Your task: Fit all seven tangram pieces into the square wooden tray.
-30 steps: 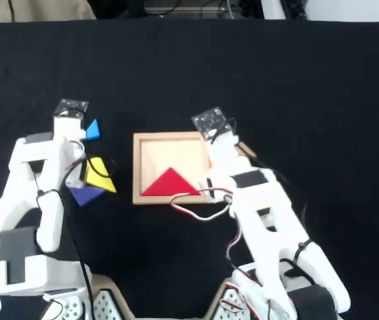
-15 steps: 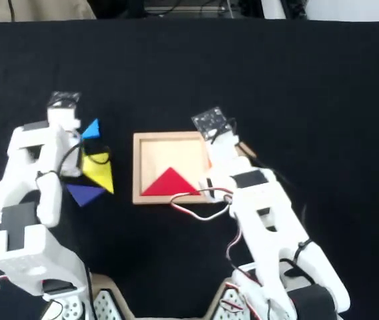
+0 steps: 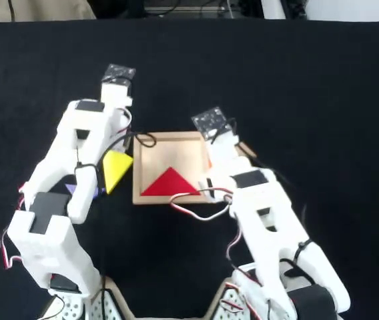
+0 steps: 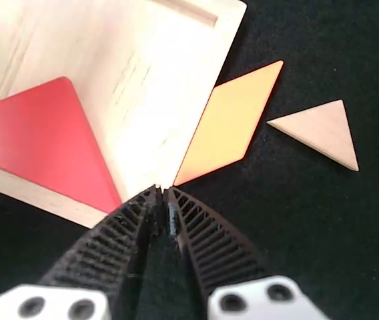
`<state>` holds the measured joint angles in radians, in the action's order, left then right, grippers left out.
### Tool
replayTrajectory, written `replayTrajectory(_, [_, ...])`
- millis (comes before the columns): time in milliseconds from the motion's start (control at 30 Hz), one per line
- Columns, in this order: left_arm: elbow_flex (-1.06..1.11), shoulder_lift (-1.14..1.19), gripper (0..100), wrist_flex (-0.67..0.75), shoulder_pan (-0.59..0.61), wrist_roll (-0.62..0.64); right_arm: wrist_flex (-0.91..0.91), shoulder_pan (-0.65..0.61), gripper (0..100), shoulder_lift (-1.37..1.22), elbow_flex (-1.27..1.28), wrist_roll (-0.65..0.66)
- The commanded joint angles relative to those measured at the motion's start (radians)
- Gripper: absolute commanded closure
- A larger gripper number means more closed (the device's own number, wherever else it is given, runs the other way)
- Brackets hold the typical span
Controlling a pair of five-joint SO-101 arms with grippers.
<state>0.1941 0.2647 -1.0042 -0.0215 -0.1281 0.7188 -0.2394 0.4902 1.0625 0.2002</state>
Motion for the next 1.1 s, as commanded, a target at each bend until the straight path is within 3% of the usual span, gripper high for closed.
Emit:
replayTrajectory(0, [-0.128, -0.04, 89, -0.166, -0.005, 0.08, -0.014, -0.009, 98.8, 0.015, -0.004, 0.003])
replayTrajectory(100, [-0.128, -0.086, 78, -0.273, -0.012, 0.201, -0.014, -0.009, 98.7, 0.015, -0.004, 0.003])
replayTrajectory(167, [-0.094, -0.103, 77, -0.273, -0.007, 0.275, -0.014, -0.009, 98.7, 0.015, -0.004, 0.003])
replayTrajectory(367, [0.076, -0.104, 75, -0.06, -0.012, 0.465, -0.012, -0.009, 98.7, 0.015, -0.004, 0.003])
replayTrajectory(533, [0.11, -0.095, 67, -0.037, 0.036, 0.568, -0.012, -0.011, 98.7, 0.015, -0.004, 0.003])
replayTrajectory(667, [0.108, -0.104, 66, -0.038, 0.094, 0.529, -0.015, -0.015, 98.7, 0.015, -0.004, 0.003])
replayTrajectory(900, [0.111, -0.092, 66, -0.031, 0.096, 0.387, -0.017, -0.015, 98.7, 0.013, -0.004, 0.005])
replayTrajectory(1067, [0.108, -0.092, 66, -0.029, 0.07, 0.361, -0.017, -0.015, 98.7, 0.013, -0.004, 0.005])
